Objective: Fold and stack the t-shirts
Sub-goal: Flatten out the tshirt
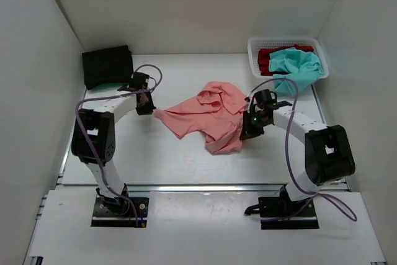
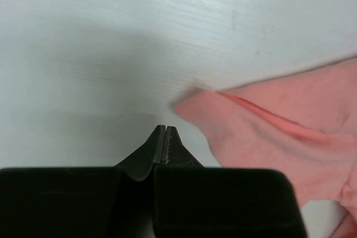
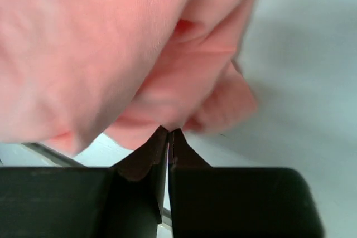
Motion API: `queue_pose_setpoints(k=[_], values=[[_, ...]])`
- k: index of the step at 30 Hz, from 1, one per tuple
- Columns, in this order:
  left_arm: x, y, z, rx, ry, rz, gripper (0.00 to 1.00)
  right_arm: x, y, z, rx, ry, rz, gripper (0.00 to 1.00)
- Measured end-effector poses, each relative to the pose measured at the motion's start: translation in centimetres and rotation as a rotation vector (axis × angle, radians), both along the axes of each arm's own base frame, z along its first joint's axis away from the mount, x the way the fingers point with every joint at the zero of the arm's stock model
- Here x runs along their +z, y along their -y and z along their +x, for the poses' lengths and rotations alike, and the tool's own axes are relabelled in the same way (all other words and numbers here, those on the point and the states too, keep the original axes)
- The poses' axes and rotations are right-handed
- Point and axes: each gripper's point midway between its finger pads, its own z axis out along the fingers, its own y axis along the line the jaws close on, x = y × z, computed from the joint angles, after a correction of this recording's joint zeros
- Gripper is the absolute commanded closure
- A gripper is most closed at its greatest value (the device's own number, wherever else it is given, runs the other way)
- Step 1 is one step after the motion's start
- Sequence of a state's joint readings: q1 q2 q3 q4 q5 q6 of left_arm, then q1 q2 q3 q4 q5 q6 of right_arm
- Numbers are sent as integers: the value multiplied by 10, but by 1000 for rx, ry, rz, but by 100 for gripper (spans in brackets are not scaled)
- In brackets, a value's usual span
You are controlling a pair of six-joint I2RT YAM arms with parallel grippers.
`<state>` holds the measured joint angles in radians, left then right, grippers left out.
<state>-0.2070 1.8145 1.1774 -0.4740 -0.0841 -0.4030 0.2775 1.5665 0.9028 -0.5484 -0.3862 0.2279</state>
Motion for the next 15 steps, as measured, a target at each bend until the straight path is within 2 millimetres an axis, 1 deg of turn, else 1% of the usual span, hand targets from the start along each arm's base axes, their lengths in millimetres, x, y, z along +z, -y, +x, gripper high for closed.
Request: queue_pose_setpoints(k=[1,3,4,5,6,7,8,9,10,11,12,13,14,15], values=[[12,-7,3,21,21,-6,100,10,6,10,-21,27,-13,100],[48,-20,14,61,92,-19,100,39,16,33,-60,115,-23,100],[73,-27,21,79,149,-25,100,61,24,46,-89,179,-28,100],[105,-33,28,96,224,-32,100,79,29,54,-108,231,-28,100],[128,-36,32,104,280,-38,100,100,34,63,-130,293,-28,100],[157,-37,33,108,349,-46,100,125,41,71,-156,368,-26,100],[180,-37,32,107,405,-54,100,141,46,74,-172,415,-25,100],[207,-34,27,95,473,-67,100,159,51,76,-191,469,-22,100],[225,-29,19,79,520,-80,100,176,54,74,-203,522,-17,100],[236,-22,13,60,548,-97,100,183,55,72,-206,546,-14,100],[241,-13,6,36,570,-115,100,189,55,69,-205,565,-8,100],[238,-3,1,9,569,-135,96,190,54,64,-200,574,-2,100],[229,8,-5,-18,547,-150,84,186,52,60,-193,569,2,100],[214,19,-9,-47,513,-160,70,181,51,56,-188,555,1,100]])
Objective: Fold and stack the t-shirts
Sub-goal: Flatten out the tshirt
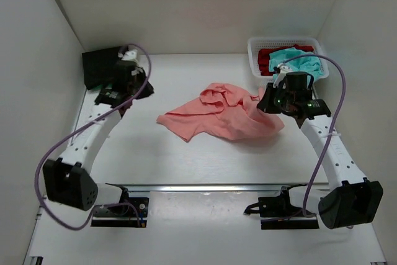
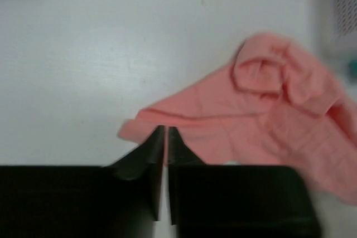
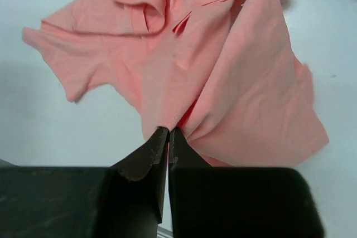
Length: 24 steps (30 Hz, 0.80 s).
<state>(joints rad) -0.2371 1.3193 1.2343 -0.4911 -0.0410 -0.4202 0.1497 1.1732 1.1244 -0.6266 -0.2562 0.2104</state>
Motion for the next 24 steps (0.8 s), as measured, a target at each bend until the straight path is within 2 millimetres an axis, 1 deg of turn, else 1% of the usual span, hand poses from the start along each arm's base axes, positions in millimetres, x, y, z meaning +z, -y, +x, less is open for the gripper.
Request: queue_pose_setpoints(k=[1,3,4,5,6,7,9,11,14,15,17,18,20,21,24], values=[[-20,11,-3,-30,-50,7,69,-8,-1,-3,4,-19,-2,100],[-73,31,-5,-77,-185,30,61,-25,-2,-11,10,-66,-6,100],[-95,38,-6,-96,-245,45,52,-31,-1,-15,11,-89,-6,100],[-138,47,-9,-125,-359,79,48,-39,-1,-20,11,-115,-8,100],[-156,47,-12,-129,-408,95,44,-40,1,-20,8,-119,-8,100],[-168,45,-14,-130,-441,105,41,-40,1,-21,5,-120,-5,100],[-183,40,-12,-118,-482,118,39,-40,5,-22,-5,-117,-1,100],[-193,34,-9,-104,-516,135,39,-42,9,-25,-17,-118,1,100],[-208,26,-5,-91,-567,159,39,-46,14,-28,-33,-130,4,100],[-214,25,-6,-92,-586,168,40,-48,15,-29,-37,-135,3,100],[-226,25,-13,-100,-632,183,50,-52,16,-30,-44,-146,5,100],[-232,26,-18,-110,-654,191,57,-54,17,-31,-45,-151,4,100],[-232,31,-20,-122,-659,183,87,-58,18,-33,-49,-161,4,100],[-233,35,-22,-138,-658,176,100,-59,18,-33,-50,-165,3,100],[-233,46,-26,-171,-653,150,100,-60,19,-32,-48,-163,0,100]])
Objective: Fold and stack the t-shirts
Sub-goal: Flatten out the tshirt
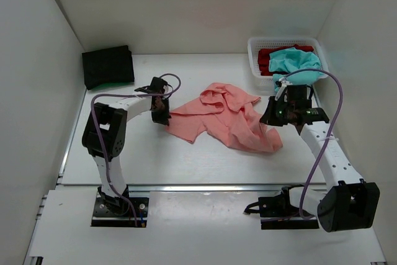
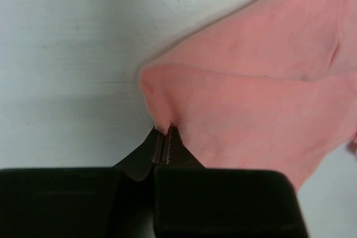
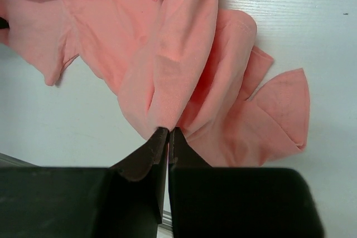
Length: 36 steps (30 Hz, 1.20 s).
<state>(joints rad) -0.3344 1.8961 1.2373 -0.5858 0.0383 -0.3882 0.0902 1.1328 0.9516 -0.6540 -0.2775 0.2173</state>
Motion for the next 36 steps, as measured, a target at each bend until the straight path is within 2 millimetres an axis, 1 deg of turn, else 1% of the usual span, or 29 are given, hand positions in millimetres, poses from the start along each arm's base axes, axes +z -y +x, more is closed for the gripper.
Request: queue_pose_setpoints(k=[2,4,5,7,8,9,11,13,15,16,17,21,24,26,28,30,31,33,36], values=[[2,3,-3,2,-5,-20,100,0,1,3,0,0,-7,100],[6,2,-7,20,-6,-36,100,3,2,8,-3,3,-20,100],[11,0,-9,34,-1,-43,100,7,4,13,-6,8,-29,100],[32,-11,-11,81,34,-61,100,20,7,24,-17,37,-48,100],[51,-19,-9,115,73,-76,100,30,9,30,-24,57,-58,100],[75,-28,-4,153,133,-95,100,42,11,37,-32,88,-67,100],[129,-50,5,227,267,-131,100,66,14,48,-49,149,-80,100],[188,-73,12,294,414,-148,100,91,17,55,-66,207,-89,100],[235,-91,13,341,537,-144,100,109,20,58,-80,251,-98,100],[256,-95,10,352,586,-145,100,117,21,58,-86,270,-101,99],[273,-97,5,357,625,-147,100,125,21,57,-90,289,-104,100],[324,-104,-10,379,711,-141,100,154,23,50,-106,348,-118,100],[368,-112,-15,407,794,-127,100,186,23,44,-112,420,-127,100],[404,-117,-20,426,866,-130,100,210,22,40,-115,482,-116,100],[446,-122,-27,447,962,-141,100,232,22,32,-114,539,-97,100],[479,-126,-37,465,1044,-152,100,247,21,24,-107,579,-77,99],[491,-128,-43,471,1079,-157,100,253,21,21,-103,596,-67,100],[507,-133,-56,483,1126,-155,100,258,19,14,-86,613,-52,100],[517,-138,-71,492,1164,-141,100,256,19,4,-58,612,-46,100]])
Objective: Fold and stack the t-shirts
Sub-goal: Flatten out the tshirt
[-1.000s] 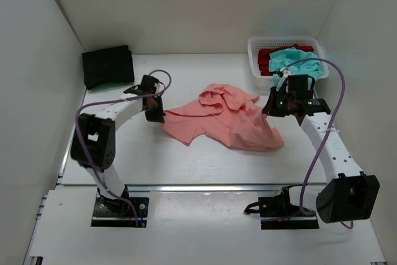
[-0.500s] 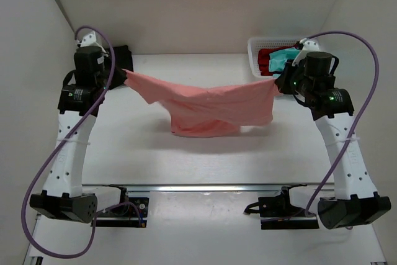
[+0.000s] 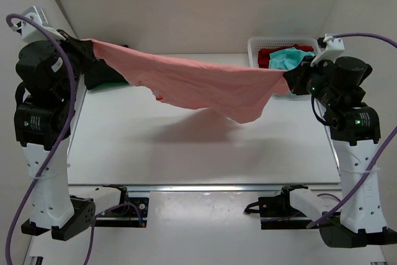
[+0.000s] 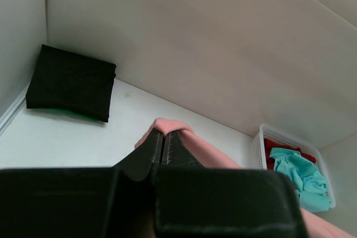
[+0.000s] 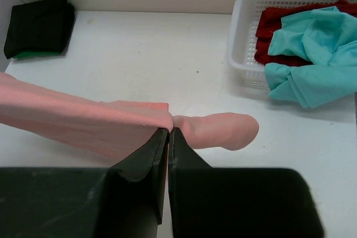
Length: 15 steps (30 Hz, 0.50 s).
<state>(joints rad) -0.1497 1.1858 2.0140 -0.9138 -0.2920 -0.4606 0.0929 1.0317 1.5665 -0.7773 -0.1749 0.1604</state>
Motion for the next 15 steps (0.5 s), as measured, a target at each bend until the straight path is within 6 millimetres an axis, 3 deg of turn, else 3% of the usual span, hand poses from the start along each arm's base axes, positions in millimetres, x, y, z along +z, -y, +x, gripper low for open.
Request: queue_pose_setpoints(k=[5,10,12,15], values=[[12,-5,-17,18,43,9,100,-4,-8,-23,79,-13,-8,100],[59,-6,-25,23,164,14,100,2,-21,-35,166,-3,20,100],[78,-5,-15,26,219,16,100,2,-27,-32,190,-9,37,100],[76,0,19,29,217,26,100,-3,-41,-20,230,-32,67,100]])
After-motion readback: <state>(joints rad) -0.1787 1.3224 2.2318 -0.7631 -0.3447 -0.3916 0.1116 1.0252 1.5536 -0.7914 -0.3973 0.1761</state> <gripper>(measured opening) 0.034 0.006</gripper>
